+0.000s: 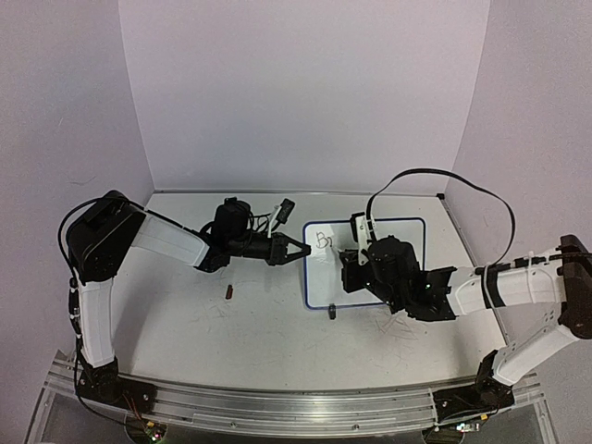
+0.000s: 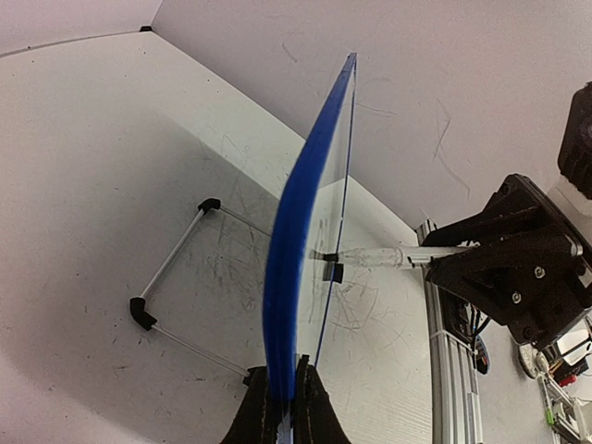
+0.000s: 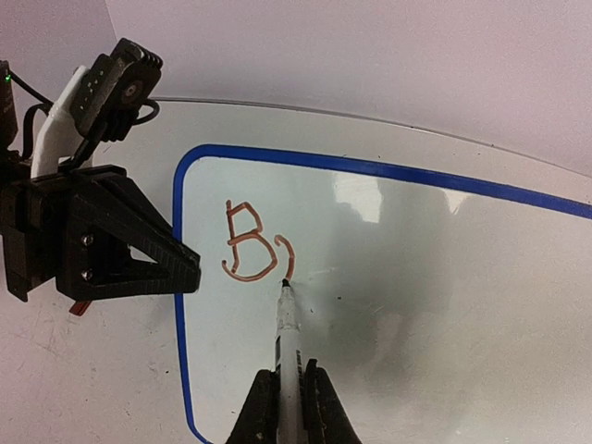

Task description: Write a sentence on the whiteboard

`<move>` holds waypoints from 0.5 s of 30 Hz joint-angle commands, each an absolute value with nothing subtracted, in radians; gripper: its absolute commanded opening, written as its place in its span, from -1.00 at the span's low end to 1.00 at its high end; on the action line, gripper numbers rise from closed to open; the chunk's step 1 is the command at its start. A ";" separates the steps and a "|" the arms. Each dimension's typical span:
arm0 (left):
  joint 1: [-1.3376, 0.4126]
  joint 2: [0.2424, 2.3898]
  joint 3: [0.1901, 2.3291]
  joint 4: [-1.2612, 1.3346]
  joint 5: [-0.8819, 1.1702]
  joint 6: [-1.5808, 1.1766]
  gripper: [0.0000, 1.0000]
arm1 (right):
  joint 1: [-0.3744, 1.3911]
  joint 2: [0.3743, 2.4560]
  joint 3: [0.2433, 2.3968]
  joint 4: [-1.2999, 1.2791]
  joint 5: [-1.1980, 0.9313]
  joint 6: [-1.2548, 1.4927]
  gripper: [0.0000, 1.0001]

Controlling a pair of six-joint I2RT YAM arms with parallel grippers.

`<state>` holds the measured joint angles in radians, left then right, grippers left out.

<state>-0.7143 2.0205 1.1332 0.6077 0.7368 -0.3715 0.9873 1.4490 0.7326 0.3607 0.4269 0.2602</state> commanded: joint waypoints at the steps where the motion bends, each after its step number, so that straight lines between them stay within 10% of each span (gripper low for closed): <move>1: -0.718 2.006 1.139 0.487 0.670 -0.347 -1.00 | 0.989 1.445 0.742 0.352 0.455 0.260 -1.00; 15: -0.718 2.003 1.136 0.486 0.672 -0.347 -1.00 | 0.981 1.452 0.790 0.381 0.517 0.234 -1.00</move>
<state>-0.7143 2.0171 1.1332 0.6010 0.7322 -0.3702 0.9892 1.4502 0.7459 0.3617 0.4586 0.2521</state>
